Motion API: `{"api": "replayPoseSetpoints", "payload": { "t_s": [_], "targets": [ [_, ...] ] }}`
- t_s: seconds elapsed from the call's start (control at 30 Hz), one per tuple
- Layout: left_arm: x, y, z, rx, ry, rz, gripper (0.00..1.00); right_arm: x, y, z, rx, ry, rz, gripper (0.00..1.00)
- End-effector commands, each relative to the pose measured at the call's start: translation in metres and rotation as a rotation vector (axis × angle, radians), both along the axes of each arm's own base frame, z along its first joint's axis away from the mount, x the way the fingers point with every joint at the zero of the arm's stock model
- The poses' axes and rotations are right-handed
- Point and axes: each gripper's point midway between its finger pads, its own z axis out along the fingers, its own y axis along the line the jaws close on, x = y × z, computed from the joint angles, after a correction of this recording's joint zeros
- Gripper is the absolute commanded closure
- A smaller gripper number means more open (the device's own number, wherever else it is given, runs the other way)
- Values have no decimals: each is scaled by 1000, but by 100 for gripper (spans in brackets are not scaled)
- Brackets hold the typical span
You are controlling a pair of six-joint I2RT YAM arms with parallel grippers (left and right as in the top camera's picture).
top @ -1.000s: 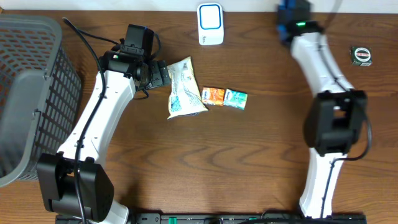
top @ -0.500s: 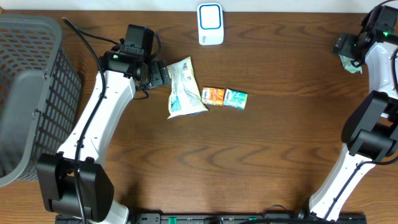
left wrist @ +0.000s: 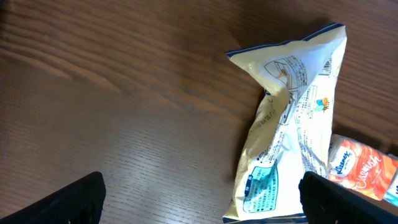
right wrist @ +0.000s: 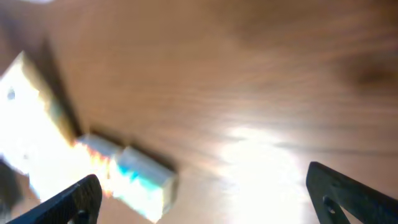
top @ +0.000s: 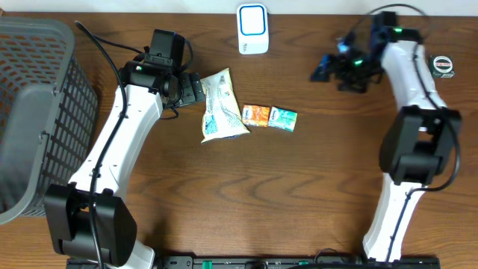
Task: Scan the item barcode
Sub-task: 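Carry the wipes pack right and drop it beside the tin, then move the right gripper to the teal tissue pack and grasp it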
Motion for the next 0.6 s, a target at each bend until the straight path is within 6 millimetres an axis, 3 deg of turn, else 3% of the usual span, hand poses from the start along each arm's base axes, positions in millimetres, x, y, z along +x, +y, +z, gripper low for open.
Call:
{"api": "replayPoseSetpoints", "payload": {
  "t_s": [0.0, 0.07, 0.17, 0.2, 0.37, 0.5, 0.57],
  "targets": [
    [-1, 2, -1, 2, 4, 6, 3, -19, 39, -12, -79, 3, 171, 7],
    [-1, 2, -1, 2, 4, 6, 2, -23, 43, -20, -181, 5, 206, 12],
    [-1, 2, -1, 2, 4, 6, 2, -23, 53, -25, -267, -26, 270, 29],
    [-1, 2, -1, 2, 4, 6, 2, -23, 60, -25, -269, -52, 324, 31],
    [-1, 2, -1, 2, 4, 6, 2, -35, 89, -32, -277, -138, 585, 22],
    [-1, 2, -1, 2, 4, 6, 2, -50, 96, -37, -277, -144, 724, 4],
    [-1, 2, -1, 2, 4, 6, 2, -52, 97, -37, -276, -145, 744, 4]
  ]
}}
